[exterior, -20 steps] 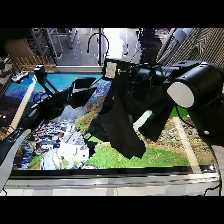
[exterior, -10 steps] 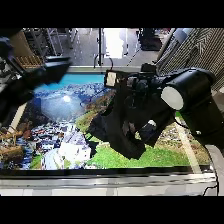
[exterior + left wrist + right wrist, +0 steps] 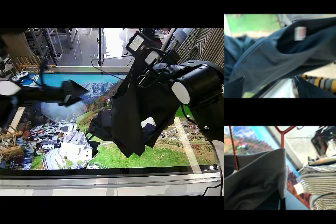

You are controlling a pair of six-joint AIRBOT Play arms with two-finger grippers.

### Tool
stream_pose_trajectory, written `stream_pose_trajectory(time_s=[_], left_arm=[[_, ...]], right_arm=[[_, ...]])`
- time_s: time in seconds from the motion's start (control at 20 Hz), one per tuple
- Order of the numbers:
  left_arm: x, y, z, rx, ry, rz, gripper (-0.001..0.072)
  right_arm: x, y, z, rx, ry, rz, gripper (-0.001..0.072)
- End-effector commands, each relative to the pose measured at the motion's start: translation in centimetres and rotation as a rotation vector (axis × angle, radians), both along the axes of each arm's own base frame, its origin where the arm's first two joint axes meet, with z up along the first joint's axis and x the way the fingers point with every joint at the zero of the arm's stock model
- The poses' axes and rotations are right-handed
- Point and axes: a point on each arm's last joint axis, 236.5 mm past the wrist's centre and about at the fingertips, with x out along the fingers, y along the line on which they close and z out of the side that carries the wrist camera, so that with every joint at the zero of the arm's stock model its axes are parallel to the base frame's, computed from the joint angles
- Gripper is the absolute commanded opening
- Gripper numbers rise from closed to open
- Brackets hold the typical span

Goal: Fold the clothes and pants, and hang the long-sleeved shirts on hangers.

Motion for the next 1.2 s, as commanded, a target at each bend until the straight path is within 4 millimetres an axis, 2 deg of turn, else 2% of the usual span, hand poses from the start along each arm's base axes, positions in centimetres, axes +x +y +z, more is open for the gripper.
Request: stream_pose_trajectory(time_s=[0.0, 0.05, 0.2, 0.4, 0.45, 0.5, 0.55, 0.6, 0.7, 0.75, 0.85, 0.9, 1.0, 1.1, 1.15], left_arm=[[1.8, -5.8, -3.3, -0.059, 0.163, 0.107, 0.0677], [2.3, -7.3, -3.6, -0.105, 0.187, 0.112, 0.0637], [3.7, -10.7, -4.3, -0.173, 0.229, 0.093, 0.063], [5.1, -12.4, -3.0, -0.199, 0.177, 0.106, 0.063], [5.0, -12.5, -3.2, -0.187, 0.171, 0.103, 0.0546], [4.6, -12.5, -4.0, -0.154, 0.171, 0.085, 0.0341], [3.8, -12.7, -5.3, -0.104, 0.177, 0.048, 0.0069], [2.8, -12.9, -6.3, -0.048, 0.142, -0.012, 0.0016], [1.7, -13.0, -7.0, 0.018, 0.042, -0.119, 0.0014], [2.2, -12.4, -6.9, 0.019, 0.032, -0.108, 0.0014], [4.8, -9.9, -6.5, 0.004, 0.019, -0.025, 0.0013], [6.5, -8.0, -6.1, -0.013, 0.015, 0.03, 0.0013], [10.0, -2.9, -4.3, -0.055, -0.042, 0.132, 0.0013], [11.5, 1.2, -2.0, -0.13, -0.092, 0.169, 0.0013], [12.4, 3.3, -1.0, -0.168, -0.105, 0.21, 0.0013]], right_arm=[[0.0, 0.0, 1.2, 0.038, -0.037, -0.001, 0.0012], [-0.2, 0.1, 1.2, 0.044, -0.033, 0.005, 0.0012], [-0.6, 0.9, 1.2, -0.001, -0.032, 0.053, 0.0012], [-1.0, 1.8, 1.3, -0.055, -0.044, 0.102, 0.0012], [-0.9, 1.9, 1.4, -0.053, -0.05, 0.104, 0.0012], [-0.7, 1.8, 1.9, -0.057, -0.069, 0.101, 0.0012], [-0.6, 1.8, 2.3, -0.056, -0.088, 0.103, 0.0012], [-0.7, 1.9, 2.9, -0.035, -0.105, 0.103, 0.0012], [-1.5, 1.7, 3.4, 0.017, -0.097, 0.092, 0.0012], [-2.3, 1.8, 3.5, 0.043, -0.078, 0.102, 0.0012], [-4.5, 2.5, 3.6, 0.115, -0.024, 0.144, 0.0012], [-5.6, 2.8, 3.3, 0.131, 0.013, 0.17, 0.0012], [-7.4, 2.7, 1.6, 0.114, 0.11, 0.186, 0.0011], [-7.9, 1.7, 0.1, 0.095, 0.177, 0.16, 0.001], [-7.9, 1.7, 0.2, 0.115, 0.181, 0.165, 0.001]])
